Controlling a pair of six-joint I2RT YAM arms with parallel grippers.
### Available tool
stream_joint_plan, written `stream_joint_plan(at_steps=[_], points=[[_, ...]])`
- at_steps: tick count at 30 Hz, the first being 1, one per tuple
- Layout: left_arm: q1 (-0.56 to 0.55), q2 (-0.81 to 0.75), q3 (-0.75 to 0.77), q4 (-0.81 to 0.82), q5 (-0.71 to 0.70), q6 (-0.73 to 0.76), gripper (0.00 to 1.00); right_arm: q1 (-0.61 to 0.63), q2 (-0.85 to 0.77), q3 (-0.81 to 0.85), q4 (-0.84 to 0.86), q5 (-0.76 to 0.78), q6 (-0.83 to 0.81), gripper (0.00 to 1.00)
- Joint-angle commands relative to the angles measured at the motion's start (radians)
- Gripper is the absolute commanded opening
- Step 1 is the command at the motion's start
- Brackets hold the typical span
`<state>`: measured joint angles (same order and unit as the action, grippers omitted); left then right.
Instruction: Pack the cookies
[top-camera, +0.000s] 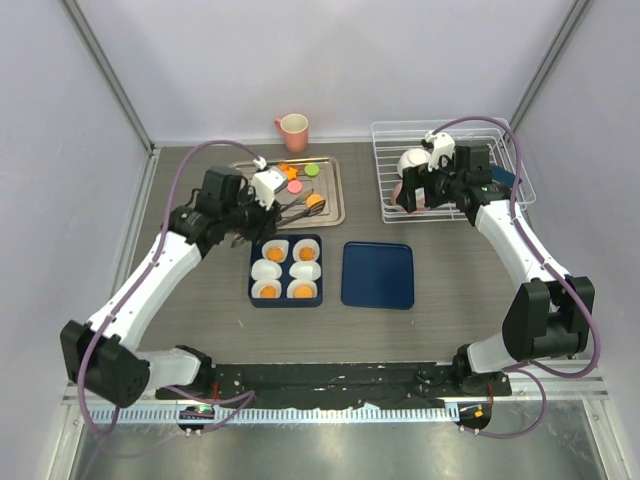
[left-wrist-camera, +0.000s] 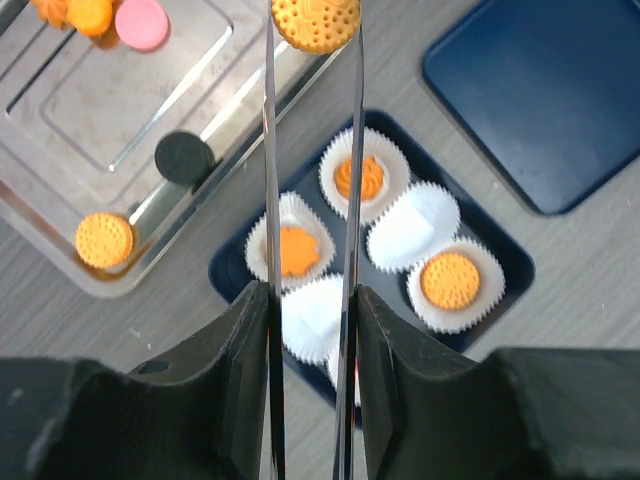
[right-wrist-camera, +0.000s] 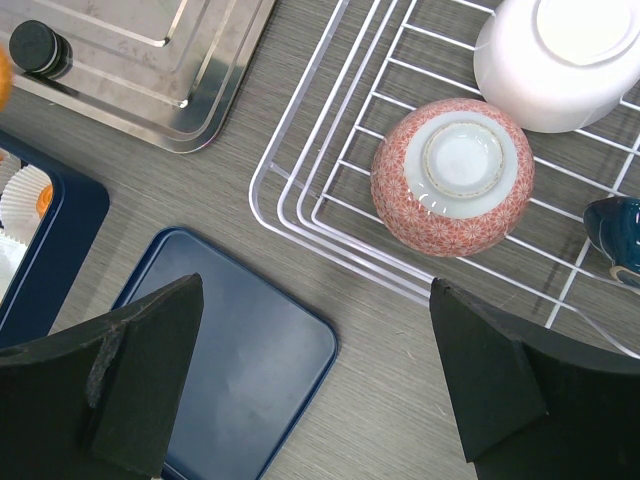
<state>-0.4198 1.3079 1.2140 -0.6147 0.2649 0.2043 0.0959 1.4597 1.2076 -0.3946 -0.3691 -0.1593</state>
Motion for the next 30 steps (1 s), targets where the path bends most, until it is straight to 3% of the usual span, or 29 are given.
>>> stream_joint_plan(at_steps=[1,12,30], points=[[-0.002,-0.137,-0.047,-0.097,-0.015,0.037,0.2,-0.001,-0.006,0.007,0.01,-0.01,-0.009,1.0],[-0.002,-0.272,-0.206,-0.25,0.06,0.13,0.22,-0.002,-0.001,0.006,0.01,-0.008,-0.009,1.0],[-0.002,-0.263,-0.287,-0.211,0.115,0.133,0.25,-0.001,0.002,0.006,0.008,-0.008,-0.013,1.0]])
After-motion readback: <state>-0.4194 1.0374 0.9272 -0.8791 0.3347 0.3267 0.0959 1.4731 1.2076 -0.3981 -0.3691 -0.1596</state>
